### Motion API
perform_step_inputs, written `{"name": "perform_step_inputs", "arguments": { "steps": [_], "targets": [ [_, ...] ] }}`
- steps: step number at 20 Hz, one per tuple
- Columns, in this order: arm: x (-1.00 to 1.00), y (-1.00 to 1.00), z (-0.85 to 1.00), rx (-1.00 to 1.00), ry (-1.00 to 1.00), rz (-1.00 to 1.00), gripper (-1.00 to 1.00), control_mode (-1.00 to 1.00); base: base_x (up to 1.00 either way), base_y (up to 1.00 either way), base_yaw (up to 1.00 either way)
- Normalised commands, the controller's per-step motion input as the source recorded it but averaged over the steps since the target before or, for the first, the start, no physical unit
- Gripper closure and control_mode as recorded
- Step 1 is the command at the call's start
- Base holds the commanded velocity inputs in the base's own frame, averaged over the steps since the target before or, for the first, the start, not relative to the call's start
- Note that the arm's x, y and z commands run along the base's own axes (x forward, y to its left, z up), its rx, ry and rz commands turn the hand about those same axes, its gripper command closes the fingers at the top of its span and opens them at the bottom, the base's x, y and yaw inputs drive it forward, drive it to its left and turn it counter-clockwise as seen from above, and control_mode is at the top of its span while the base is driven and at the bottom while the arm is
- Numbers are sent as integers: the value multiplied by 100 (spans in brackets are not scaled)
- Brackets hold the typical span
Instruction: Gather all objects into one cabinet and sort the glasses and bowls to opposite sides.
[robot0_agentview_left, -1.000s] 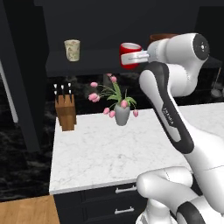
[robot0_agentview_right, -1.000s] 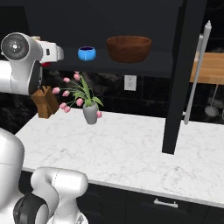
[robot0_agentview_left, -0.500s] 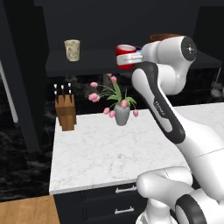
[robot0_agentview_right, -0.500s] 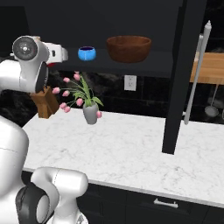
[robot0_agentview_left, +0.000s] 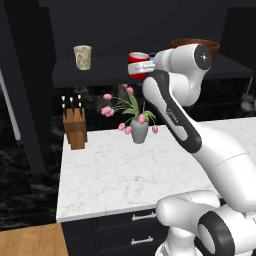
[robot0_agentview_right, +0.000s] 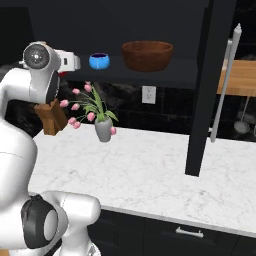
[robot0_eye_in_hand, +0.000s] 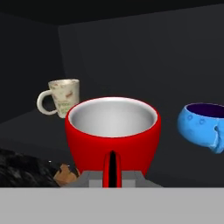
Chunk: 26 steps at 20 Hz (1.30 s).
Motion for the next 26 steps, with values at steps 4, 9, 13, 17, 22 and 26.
{"name": "perform_step_inputs", "arguments": {
  "steps": [4, 9, 13, 17, 22, 26],
  "targets": [
    [35, 8, -8, 0, 0, 0, 100, -100, 0, 0, 0],
    [36, 8, -6, 0, 0, 0, 100, -100, 0, 0, 0],
    [44, 6, -3, 0, 0, 0, 100, -100, 0, 0, 0],
    [46, 7, -4, 0, 0, 0, 100, -100, 0, 0, 0],
    [46, 9, -4, 0, 0, 0, 100, -100, 0, 0, 0],
    [44, 12, -5, 0, 0, 0, 100, -100, 0, 0, 0]
  ]
}}
